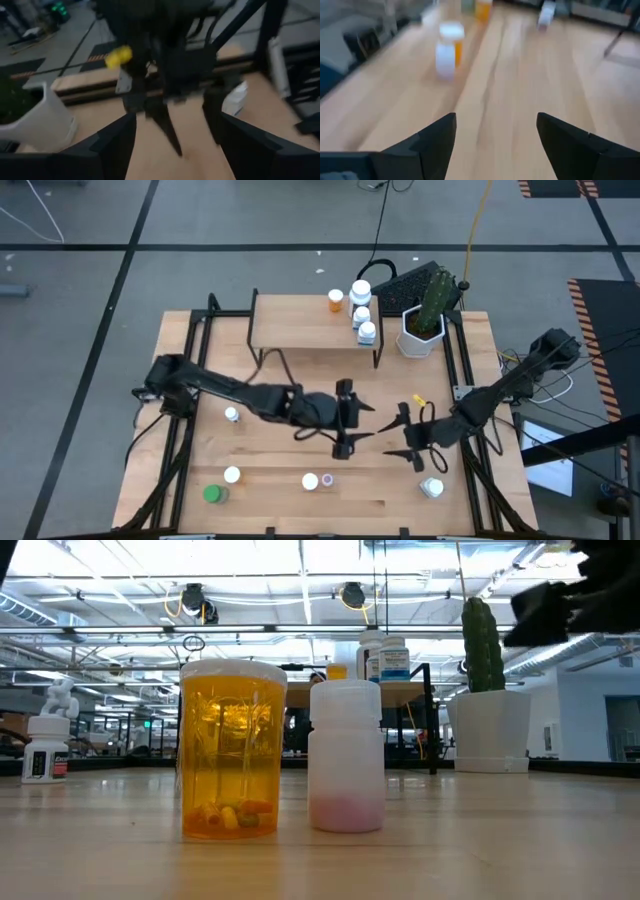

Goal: Pick and place medicine bottles onto shelf by color
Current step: Put the white blue pill bottle on the shelf

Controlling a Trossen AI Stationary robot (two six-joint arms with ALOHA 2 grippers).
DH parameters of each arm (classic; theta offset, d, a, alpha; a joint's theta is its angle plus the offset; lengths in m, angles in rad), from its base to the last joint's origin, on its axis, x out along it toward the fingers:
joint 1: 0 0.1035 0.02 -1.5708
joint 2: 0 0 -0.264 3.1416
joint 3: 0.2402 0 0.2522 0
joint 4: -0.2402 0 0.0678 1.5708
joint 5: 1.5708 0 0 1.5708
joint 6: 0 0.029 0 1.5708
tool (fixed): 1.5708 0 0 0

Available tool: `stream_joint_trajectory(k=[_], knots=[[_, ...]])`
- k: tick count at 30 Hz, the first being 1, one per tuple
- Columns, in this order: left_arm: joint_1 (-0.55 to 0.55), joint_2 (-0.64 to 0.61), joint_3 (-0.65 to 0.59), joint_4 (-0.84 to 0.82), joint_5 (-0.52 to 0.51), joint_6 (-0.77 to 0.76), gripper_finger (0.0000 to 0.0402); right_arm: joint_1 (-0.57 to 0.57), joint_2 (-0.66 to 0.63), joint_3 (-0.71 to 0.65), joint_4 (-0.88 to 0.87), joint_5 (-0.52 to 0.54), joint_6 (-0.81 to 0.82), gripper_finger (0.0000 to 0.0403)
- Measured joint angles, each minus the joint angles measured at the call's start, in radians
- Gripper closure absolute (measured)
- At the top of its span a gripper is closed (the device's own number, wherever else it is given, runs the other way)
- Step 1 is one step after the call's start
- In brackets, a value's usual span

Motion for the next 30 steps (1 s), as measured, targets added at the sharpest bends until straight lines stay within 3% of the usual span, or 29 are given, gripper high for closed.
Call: stream_joint_trajectory(k=[4, 11, 13, 19, 27, 30], knots=[[0.000, 0.058, 0.000, 0.013, -0.014, -0.012, 0.0139, 0.032, -0.074, 0.087, -0.374, -0.003, 0.117, 0.0126], [0.004, 0.147, 0.000, 0.091, -0.013, -0.031, 0.0139, 0.049, -0.131, 0.214, -0.904, -0.104, 0.233, 0.0126], [0.004, 0.160, 0.000, 0.110, -0.012, -0.022, 0.0139, 0.049, -0.139, 0.221, -0.936, -0.113, 0.261, 0.0126], [0.003, 0.163, 0.000, 0.111, -0.001, -0.054, 0.0136, 0.049, -0.147, 0.225, -0.940, -0.288, 0.361, 0.0126], [-0.002, 0.163, 0.000, 0.099, 0.021, -0.083, 0.0135, 0.052, -0.147, 0.225, -0.973, -0.518, 0.587, 0.0126], [-0.002, 0.163, 0.000, 0.086, 0.017, -0.109, 0.0135, 0.057, -0.147, 0.225, -0.939, -0.554, 0.708, 0.0126]])
